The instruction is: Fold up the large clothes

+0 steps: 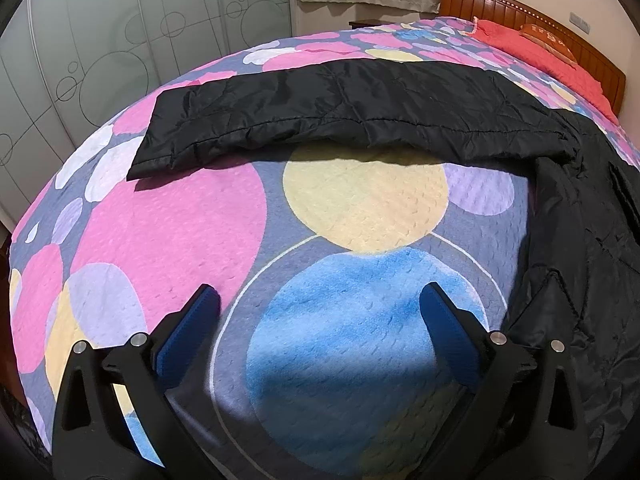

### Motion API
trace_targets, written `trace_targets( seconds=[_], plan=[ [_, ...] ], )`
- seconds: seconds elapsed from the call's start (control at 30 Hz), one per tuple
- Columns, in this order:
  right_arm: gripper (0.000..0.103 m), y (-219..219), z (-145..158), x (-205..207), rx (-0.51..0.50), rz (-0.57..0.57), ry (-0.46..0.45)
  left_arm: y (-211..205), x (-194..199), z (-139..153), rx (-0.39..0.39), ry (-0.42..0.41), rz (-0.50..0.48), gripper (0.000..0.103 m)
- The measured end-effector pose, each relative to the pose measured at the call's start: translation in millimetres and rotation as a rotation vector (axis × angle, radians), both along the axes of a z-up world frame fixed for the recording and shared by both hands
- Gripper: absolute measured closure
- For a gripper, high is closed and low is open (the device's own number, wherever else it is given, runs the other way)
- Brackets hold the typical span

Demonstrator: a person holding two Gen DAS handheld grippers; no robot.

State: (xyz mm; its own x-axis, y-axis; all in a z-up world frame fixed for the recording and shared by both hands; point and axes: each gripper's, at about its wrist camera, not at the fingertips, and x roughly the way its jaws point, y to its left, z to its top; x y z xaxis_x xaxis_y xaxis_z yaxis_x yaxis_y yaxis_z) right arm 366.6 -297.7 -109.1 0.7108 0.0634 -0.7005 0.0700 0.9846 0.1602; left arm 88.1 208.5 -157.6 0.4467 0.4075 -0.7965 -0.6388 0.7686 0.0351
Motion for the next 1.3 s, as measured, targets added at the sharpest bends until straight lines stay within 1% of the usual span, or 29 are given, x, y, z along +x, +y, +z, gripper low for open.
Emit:
trace_targets(
  seconds=[0.03, 0.1, 0.17, 0.2, 0.27, 0.37, 0.4, 0.47, 0.5, 0.53, 0.6, 0.63, 0.73, 0.77, 0.83, 0.87, 0.9, 0.93, 0.97, 1.03, 1.13, 1.23, 1.3],
  plan=[
    [0.065, -17.7, -9.4, 9.7, -0.015, -0.055, 0.032, 0.0, 0.1, 0.0, 0.001, 0.001, 0.0, 0.002],
    [0.066, -37.0, -30.4, 20.3, -0.049, -0.099, 0.083, 0.1, 0.2, -0.1, 0.001, 0.002, 0.0, 0.002],
    [0.065, -41.4, -60.9, 26.1, -0.055, -0.073, 0.153, 0.3, 0.3, -0.5, 0.004, 0.003, 0.0, 0.002],
    [0.065, -45.2, -63.1, 24.5, -0.066, -0.064, 0.137, -0.5, 0.8, -0.5, 0.005, 0.005, 0.0, 0.002],
    [0.065, -40.0, -56.4, 25.1, -0.102, -0.058, 0.143, -0.8, 1.0, -0.6, 0.007, 0.006, -0.001, 0.002],
    [0.065, -37.0, -34.5, 26.4, -0.082, -0.079, 0.074, -0.7, 1.7, -0.7, 0.01, 0.008, -0.001, 0.002],
    [0.064, -35.8, -30.1, 28.3, -0.093, -0.094, 0.055, -1.0, 2.1, -0.7, 0.012, 0.01, 0.0, 0.002],
    [0.06, -36.7, -36.1, 39.3, -0.123, -0.106, 0.07, -0.4, 2.1, -0.7, 0.013, 0.01, 0.0, 0.002],
    [0.058, -36.6, -49.4, 48.6, -0.129, -0.098, 0.117, -0.6, 2.1, -0.7, 0.013, 0.01, 0.0, 0.002],
    [0.058, -36.5, -62.6, 56.0, -0.131, -0.08, 0.157, -0.9, 2.2, -0.7, 0.013, 0.01, -0.001, 0.002],
    [0.058, -37.2, -59.6, 59.1, -0.157, -0.074, 0.15, -0.5, 2.2, -0.8, 0.014, 0.012, -0.001, 0.002],
    [0.058, -36.3, -52.0, 54.3, -0.156, -0.085, 0.148, -0.7, 1.8, -0.6, 0.012, 0.009, -0.001, 0.002],
    [0.058, -34.3, -36.1, 25.6, -0.096, -0.108, 0.096, -0.8, 2.3, -1.1, 0.014, 0.01, -0.001, 0.002],
    [0.058, -32.1, -36.6, 17.7, -0.105, -0.112, 0.096, -0.5, 2.4, -1.2, 0.015, 0.01, -0.001, 0.002],
    [0.058, -27.2, -53.2, 8.5, -0.148, -0.114, 0.122, -0.8, 2.4, -1.2, 0.014, 0.01, -0.001, 0.002],
    [0.058, -24.8, -61.2, 9.0, -0.174, -0.105, 0.12, -0.8, 2.8, -1.2, 0.015, 0.011, -0.001, 0.002],
    [0.058, -19.7, -66.3, 10.1, -0.225, -0.088, 0.104, -0.5, 2.4, -1.1, 0.014, 0.01, -0.001, 0.002],
    [0.058, -16.3, -62.3, 9.4, -0.252, -0.082, 0.099, -0.2, 2.2, -1.1, 0.014, 0.011, -0.002, 0.002],
    [0.058, -14.5, -54.7, 6.1, -0.254, -0.081, 0.101, 1.1, 1.7, -1.2, 0.009, 0.008, -0.002, 0.002],
    [0.058, -14.8, -41.1, -6.8, -0.189, -0.073, 0.087, 0.1, 2.2, -1.1, 0.01, 0.006, -0.001, 0.002],
    [0.057, -17.2, -29.0, -40.7, -0.09, -0.07, 0.055, -0.3, 2.2, -1.3, 0.015, 0.007, -0.002, 0.002],
    [0.054, -24.0, -39.6, -71.3, 0.055, -0.035, 0.066, -1.3, 2.9, -1.2, 0.015, 0.008, -0.002, 0.002],
    [0.054, -27.1, -48.7, -84.9, 0.088, -0.045, 0.076, -0.5, 2.3, -1.4, 0.014, 0.007, -0.002, 0.002]
  ],
)
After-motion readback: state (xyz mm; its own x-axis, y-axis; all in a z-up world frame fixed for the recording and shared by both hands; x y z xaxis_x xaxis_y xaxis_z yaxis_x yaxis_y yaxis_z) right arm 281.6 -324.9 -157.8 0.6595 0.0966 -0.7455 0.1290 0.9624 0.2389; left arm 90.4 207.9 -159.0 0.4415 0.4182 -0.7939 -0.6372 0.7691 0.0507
